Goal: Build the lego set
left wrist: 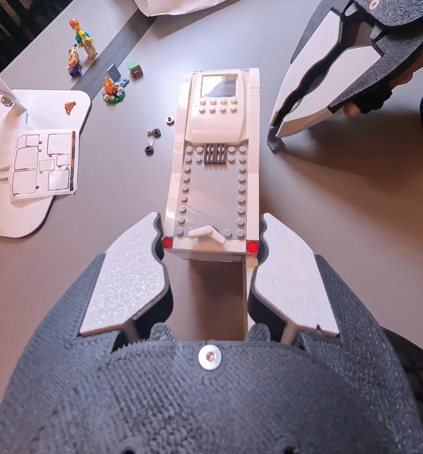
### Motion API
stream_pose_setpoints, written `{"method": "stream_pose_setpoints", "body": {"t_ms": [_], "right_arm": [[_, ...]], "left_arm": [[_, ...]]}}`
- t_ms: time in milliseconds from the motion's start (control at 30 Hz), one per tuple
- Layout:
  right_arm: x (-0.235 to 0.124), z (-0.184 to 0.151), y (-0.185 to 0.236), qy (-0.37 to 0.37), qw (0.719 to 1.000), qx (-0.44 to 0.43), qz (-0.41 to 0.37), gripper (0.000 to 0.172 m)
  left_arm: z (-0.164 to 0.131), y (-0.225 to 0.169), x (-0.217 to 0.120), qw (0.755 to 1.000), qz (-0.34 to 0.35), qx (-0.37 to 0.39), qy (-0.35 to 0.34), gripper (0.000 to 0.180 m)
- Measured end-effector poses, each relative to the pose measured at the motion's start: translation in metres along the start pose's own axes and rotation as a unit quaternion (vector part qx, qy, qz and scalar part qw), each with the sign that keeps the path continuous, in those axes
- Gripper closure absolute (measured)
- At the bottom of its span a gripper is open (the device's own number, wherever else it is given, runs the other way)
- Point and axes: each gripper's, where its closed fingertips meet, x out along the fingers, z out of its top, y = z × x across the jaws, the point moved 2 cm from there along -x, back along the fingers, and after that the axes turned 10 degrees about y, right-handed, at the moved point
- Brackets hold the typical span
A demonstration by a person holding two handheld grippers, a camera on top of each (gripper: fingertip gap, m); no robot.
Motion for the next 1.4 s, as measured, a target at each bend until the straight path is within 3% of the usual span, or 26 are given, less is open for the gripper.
{"method": "stream_pose_setpoints", "body": {"t_ms": [167, 300, 433, 567, 733, 833, 1100, 1400], "right_arm": [[-0.019, 0.011, -0.013, -0.031, 0.999, -0.016, 0.033, 0.144], [-0.042, 0.051, -0.066, -0.105, 0.994, -0.010, 0.019, 0.145], [-0.001, 0.076, -0.145, -0.071, 0.997, -0.016, -0.033, 0.143], [0.044, 0.089, -0.184, -0.023, 0.999, -0.014, -0.019, 0.136], [0.064, 0.100, -0.193, 0.003, 0.999, -0.032, -0.019, 0.140], [0.067, 0.102, -0.194, 0.007, 0.999, -0.038, -0.022, 0.155], [0.065, 0.100, -0.193, 0.005, 0.999, -0.043, -0.016, 0.156], [0.011, 0.094, -0.167, -0.049, 0.996, -0.062, -0.030, 0.156]], "left_arm": [[-0.002, -0.001, -0.007, 1.000, 0.010, 0.007, -0.010, 0.108], [-0.001, 0.000, -0.017, 0.999, 0.011, 0.003, -0.035, 0.112], [-0.001, 0.001, -0.018, 0.999, 0.003, -0.002, -0.036, 0.111], [0.000, 0.001, -0.022, 0.999, -0.010, -0.009, -0.051, 0.111], [0.002, 0.005, -0.028, 0.997, -0.030, -0.026, -0.072, 0.113], [0.001, 0.005, -0.027, 0.996, -0.033, -0.027, -0.073, 0.114], [0.000, 0.004, -0.024, 0.996, -0.045, -0.031, -0.072, 0.114], [-0.001, 0.001, -0.021, 0.996, -0.069, -0.023, -0.052, 0.105]]}}
